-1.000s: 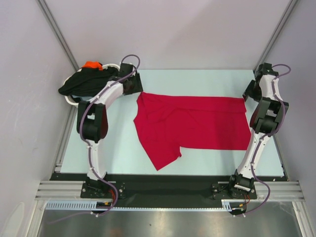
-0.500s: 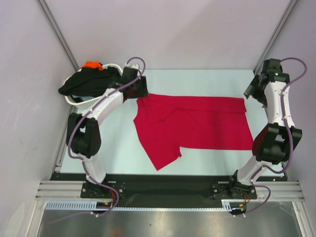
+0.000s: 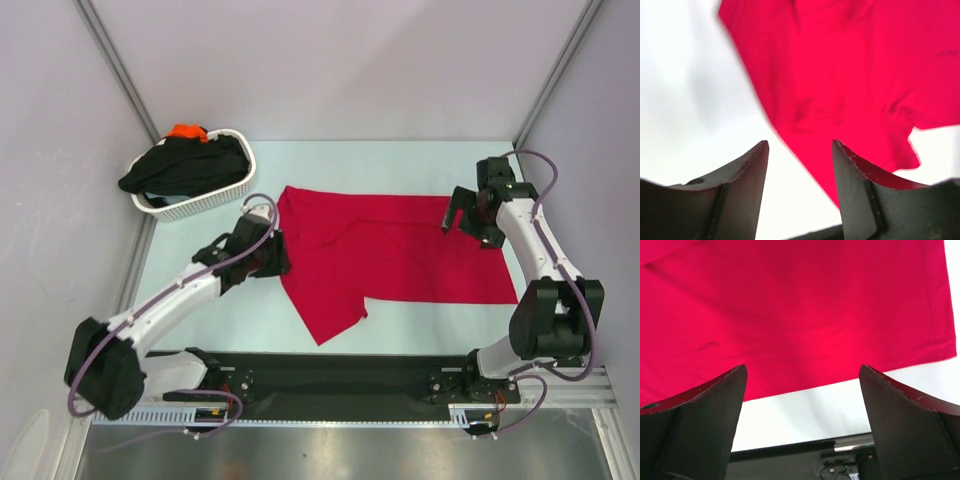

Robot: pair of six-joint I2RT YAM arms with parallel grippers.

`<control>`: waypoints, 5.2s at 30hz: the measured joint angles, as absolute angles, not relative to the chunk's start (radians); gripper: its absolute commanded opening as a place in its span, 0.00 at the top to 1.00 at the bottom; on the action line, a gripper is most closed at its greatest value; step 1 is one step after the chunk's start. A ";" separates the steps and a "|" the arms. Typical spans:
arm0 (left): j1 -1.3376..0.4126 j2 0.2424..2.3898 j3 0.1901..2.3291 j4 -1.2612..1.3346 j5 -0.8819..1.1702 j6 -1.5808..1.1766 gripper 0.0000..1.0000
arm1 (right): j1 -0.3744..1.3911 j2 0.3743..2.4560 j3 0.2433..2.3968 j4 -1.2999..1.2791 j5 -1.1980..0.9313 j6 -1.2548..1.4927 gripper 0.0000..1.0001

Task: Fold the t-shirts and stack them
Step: Fold the tshirt

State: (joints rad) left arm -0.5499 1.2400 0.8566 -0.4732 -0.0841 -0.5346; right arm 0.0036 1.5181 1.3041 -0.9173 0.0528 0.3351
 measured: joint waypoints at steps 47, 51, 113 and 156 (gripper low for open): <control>-0.490 1.502 1.005 -0.313 0.137 -0.520 0.58 | 0.154 1.444 1.023 -0.487 -0.466 0.581 0.32; -0.490 1.689 1.139 -0.293 0.228 -0.437 0.37 | 0.216 1.523 1.010 -0.327 -0.509 0.727 0.34; -0.464 2.250 1.785 -0.455 0.056 -0.227 0.98 | 0.404 2.106 1.193 0.252 -0.453 1.209 0.78; -0.459 2.202 1.731 -0.434 0.037 -0.284 0.32 | 0.437 2.203 1.319 0.278 -0.292 1.216 1.00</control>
State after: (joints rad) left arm -0.4587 2.2024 1.7309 -0.4335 0.0368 -0.2844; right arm 0.4366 2.2032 1.3190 0.2783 -0.2916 1.2163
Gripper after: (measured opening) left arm 0.668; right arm 0.023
